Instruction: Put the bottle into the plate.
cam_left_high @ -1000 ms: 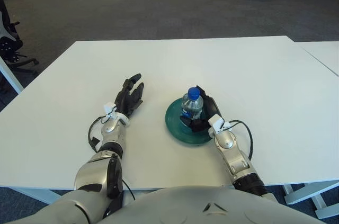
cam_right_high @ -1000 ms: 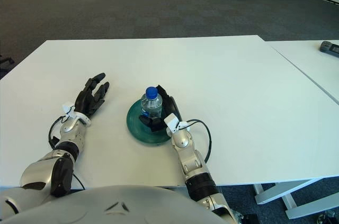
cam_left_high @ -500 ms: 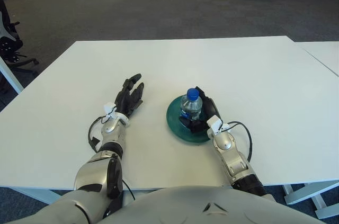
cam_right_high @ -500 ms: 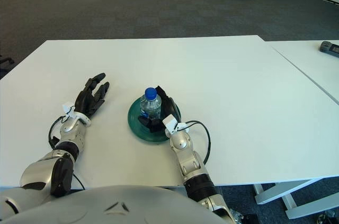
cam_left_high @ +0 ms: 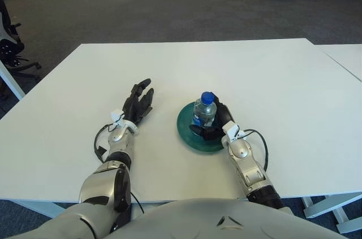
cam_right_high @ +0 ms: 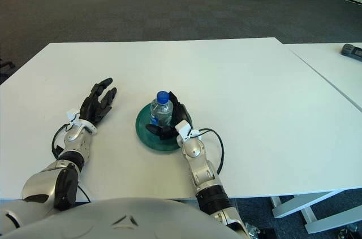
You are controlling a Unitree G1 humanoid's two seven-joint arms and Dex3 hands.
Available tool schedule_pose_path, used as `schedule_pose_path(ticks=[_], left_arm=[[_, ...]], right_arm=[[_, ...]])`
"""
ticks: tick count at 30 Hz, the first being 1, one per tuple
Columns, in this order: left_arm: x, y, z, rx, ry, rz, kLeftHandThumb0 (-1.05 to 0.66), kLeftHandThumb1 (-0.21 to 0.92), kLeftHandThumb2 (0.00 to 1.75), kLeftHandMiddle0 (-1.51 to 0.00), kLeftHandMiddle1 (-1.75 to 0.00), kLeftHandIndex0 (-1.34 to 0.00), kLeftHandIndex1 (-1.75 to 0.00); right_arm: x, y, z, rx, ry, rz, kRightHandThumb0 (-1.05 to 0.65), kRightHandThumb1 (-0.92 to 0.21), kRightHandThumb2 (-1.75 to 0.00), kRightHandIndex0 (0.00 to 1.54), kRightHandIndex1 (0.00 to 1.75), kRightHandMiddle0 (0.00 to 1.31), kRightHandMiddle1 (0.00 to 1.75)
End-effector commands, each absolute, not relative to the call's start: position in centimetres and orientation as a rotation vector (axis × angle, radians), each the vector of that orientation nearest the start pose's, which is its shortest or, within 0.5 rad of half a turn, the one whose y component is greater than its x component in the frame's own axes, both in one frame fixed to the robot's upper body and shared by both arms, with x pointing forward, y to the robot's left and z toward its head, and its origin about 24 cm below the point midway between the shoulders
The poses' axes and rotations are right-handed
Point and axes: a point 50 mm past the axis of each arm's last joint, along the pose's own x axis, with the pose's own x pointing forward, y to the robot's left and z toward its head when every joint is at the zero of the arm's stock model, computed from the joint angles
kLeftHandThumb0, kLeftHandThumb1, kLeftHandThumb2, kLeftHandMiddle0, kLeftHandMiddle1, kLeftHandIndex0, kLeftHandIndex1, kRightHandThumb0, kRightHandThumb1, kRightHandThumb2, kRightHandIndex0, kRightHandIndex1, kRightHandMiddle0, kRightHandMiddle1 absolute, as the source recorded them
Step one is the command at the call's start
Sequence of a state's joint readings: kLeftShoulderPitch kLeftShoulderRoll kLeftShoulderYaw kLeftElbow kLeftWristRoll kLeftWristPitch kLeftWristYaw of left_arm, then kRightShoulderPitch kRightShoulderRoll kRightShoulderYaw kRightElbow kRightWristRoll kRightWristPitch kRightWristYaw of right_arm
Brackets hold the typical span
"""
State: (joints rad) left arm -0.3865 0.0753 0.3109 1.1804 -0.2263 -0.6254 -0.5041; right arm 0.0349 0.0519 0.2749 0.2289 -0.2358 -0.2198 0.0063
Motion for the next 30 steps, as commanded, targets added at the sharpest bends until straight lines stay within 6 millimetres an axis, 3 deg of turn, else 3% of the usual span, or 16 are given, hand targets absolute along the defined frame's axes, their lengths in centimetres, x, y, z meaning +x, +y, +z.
schedule_pose_path(ticks=[1,5,9,15,30], left_arm=[[25.1,18.0,-6.9,-0.281,0.209,-0.136,-0.58,0.92,0.52,-0.45,0.0,0.0,-0.85],[25.0,18.0,-6.9,-0.291,0.208,-0.14,-0.58,0.92,0.52,-0.45,0.0,0.0,-0.85],[25.0,18.0,-6.9,-0.309,0.207,-0.144,-0.57,0.92,0.53,-0.45,0.0,0.0,-0.85],[25.0,17.9,-6.9,-0.314,0.204,-0.15,-0.56,0.92,0.53,-0.46,-0.01,0.0,-0.84],[24.7,17.8,-6.8,-0.278,0.187,-0.175,-0.56,0.92,0.55,-0.46,-0.01,0.0,-0.82]], right_arm=[[23.2,-7.0,1.5,-0.161,-0.044,0.365,-0.99,-0.91,-0.46,0.12,0.87,0.02,0.96],[23.2,-7.1,1.9,-0.187,-0.08,0.413,-1.04,-0.92,-0.5,0.08,0.34,0.0,0.52],[23.2,-7.1,2.6,-0.208,-0.159,0.453,-1.05,-0.92,-0.53,0.02,0.09,0.0,0.19],[23.0,-7.1,2.9,-0.2,-0.21,0.482,-1.05,-0.92,-0.5,0.0,0.01,0.0,0.02],[22.4,-7.2,4.1,-0.162,-0.312,0.475,-1.05,-0.92,-0.4,0.0,0.0,0.0,0.0]])
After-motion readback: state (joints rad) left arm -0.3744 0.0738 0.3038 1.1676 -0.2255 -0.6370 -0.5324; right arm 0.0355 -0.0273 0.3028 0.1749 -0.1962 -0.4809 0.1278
